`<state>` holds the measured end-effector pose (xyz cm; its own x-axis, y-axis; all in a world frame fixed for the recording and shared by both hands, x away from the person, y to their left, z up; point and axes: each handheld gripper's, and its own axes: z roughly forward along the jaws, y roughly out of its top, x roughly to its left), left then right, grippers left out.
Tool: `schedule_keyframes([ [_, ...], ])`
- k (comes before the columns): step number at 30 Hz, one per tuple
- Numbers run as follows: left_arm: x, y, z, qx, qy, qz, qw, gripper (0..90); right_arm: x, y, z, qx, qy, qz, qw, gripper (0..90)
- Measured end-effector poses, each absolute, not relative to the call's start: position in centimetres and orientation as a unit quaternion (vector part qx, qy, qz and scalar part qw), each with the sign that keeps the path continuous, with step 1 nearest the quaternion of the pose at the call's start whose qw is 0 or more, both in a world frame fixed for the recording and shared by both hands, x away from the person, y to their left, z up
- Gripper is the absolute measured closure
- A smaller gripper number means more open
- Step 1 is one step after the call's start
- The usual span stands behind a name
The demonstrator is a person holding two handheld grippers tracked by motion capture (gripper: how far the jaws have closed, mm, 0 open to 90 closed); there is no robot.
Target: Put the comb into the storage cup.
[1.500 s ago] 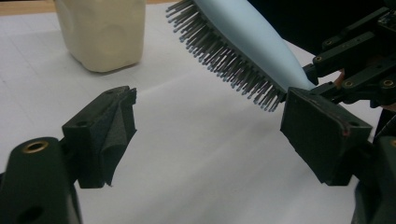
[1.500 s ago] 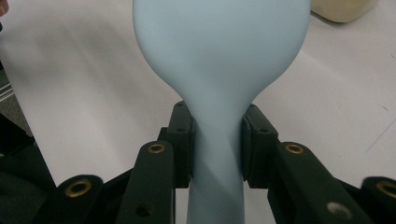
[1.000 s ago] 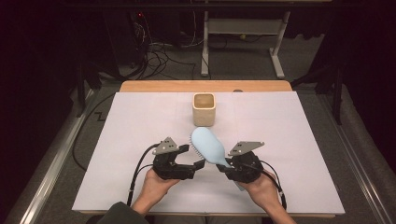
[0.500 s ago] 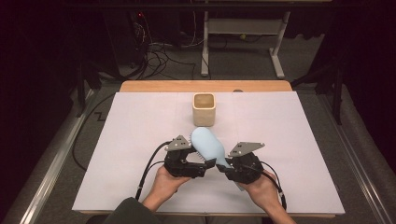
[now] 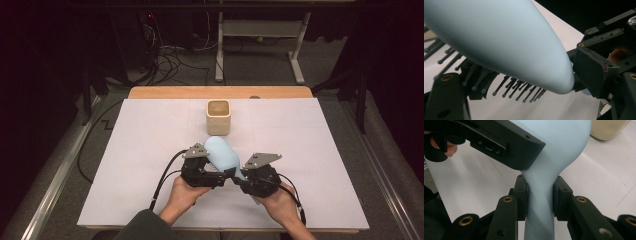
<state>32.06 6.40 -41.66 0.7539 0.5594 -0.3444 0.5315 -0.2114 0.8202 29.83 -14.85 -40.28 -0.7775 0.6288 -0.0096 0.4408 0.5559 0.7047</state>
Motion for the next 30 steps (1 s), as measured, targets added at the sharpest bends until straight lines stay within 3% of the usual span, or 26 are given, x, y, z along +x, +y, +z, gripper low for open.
schedule_keyframes([
  [15, 32.3, 6.7, -40.9, 0.788, 0.341, -0.013, 0.512, 30.0, 29.8, -14.7, -40.2, 0.302, 0.872, 0.357, 0.142, 70.0],
  [30, 31.9, 7.6, -39.6, 0.781, 0.329, -0.035, 0.529, 48.0, 29.7, -14.3, -40.2, 0.291, 0.873, 0.363, 0.146, 69.9],
])
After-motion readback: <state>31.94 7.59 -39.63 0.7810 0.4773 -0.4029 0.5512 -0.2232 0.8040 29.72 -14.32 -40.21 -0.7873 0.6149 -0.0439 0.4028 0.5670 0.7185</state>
